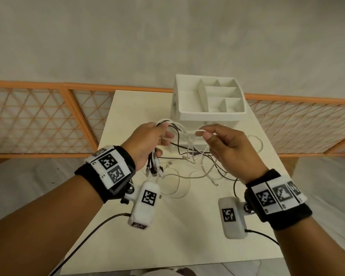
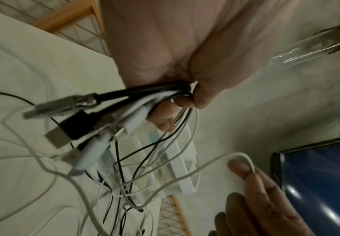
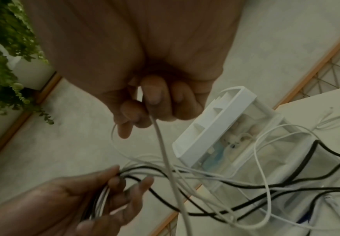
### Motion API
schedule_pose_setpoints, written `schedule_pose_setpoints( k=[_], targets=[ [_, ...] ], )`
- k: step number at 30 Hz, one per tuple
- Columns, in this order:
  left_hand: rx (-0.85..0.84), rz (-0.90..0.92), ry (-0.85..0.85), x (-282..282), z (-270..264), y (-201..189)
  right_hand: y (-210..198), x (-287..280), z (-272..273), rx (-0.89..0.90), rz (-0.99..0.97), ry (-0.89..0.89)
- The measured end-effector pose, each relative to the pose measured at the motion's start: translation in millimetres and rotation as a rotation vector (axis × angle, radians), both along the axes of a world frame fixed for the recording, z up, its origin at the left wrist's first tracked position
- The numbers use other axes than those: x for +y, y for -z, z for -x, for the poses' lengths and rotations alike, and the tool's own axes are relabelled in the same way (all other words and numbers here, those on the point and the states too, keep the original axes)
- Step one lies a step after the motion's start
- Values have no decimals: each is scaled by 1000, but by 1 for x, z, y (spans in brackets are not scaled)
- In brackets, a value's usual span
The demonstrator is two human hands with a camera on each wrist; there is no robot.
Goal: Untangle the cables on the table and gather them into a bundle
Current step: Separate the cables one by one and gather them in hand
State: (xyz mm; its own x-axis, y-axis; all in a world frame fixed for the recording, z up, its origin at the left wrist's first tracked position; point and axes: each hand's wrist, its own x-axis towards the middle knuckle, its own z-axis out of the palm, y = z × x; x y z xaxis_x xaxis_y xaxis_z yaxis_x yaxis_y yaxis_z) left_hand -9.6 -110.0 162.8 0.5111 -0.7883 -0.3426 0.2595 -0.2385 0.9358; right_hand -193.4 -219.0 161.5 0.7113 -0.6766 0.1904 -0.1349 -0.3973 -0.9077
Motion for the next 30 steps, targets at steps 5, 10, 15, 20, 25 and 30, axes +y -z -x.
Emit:
schedule_pose_setpoints(
  k=[5, 10, 15, 20, 25, 30],
  targets=[
    [6, 90, 173, -5, 20, 3, -11, 2, -2, 15, 92, -22],
    [42, 84, 139, 0, 25, 18, -19, -1, 5, 56, 112, 12],
    [-67, -36, -88, 2, 1, 18, -15, 2, 15, 164, 152, 44],
    [22, 15, -108, 6, -1, 14, -18, -3, 20, 76, -2, 114],
    [84, 160, 93, -4, 34, 11, -19, 20, 2, -41, -114, -5],
    [-217, -16, 357, 1, 52, 43, -23, 2, -3, -339, -258, 283]
  ],
)
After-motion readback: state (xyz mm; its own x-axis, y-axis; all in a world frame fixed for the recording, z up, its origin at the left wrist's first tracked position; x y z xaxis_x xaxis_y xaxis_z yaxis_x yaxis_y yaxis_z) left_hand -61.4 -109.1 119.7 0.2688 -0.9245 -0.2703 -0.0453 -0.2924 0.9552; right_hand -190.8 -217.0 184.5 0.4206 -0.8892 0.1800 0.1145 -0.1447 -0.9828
